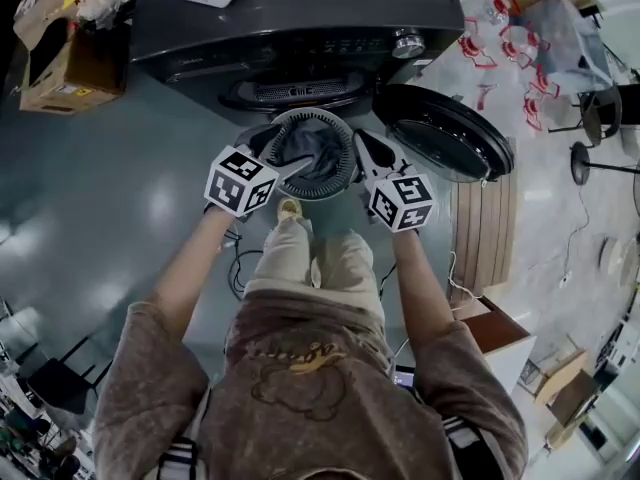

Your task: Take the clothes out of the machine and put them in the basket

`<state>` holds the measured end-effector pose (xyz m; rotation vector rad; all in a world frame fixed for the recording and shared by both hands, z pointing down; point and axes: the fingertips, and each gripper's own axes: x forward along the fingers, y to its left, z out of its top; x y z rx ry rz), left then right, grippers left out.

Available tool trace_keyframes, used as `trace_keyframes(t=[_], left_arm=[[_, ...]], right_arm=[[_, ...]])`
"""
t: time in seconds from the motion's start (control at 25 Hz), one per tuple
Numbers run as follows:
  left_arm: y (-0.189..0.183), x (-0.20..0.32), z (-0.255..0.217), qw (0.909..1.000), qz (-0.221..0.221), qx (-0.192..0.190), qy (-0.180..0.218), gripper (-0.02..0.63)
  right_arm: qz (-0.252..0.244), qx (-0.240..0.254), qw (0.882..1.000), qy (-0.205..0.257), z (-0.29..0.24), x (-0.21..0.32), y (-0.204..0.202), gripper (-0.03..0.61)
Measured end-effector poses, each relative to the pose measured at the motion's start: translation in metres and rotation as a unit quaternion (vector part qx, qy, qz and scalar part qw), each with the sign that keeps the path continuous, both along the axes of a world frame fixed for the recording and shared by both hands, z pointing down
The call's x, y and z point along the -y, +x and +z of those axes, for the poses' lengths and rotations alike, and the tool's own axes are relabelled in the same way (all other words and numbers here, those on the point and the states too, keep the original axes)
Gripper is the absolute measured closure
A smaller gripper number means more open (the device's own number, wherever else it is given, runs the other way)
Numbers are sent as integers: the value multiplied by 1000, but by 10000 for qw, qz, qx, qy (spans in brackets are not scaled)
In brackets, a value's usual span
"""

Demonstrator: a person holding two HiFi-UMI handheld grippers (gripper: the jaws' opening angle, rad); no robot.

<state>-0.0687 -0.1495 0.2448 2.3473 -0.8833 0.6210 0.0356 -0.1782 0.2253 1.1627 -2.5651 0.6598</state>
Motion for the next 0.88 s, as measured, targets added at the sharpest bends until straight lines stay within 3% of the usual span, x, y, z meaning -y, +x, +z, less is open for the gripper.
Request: trace_keyframes(t=[0.4, 0.88], left_arm=[[-7, -22, -165, 9995, 121, -292, 91, 250], [-21, -11, -253, 9918, 131, -845, 947, 264]], right_arm=[[118, 125, 9998, -88, -156, -25, 3, 580], [121, 104, 9993, 336, -229, -34, -11, 580]])
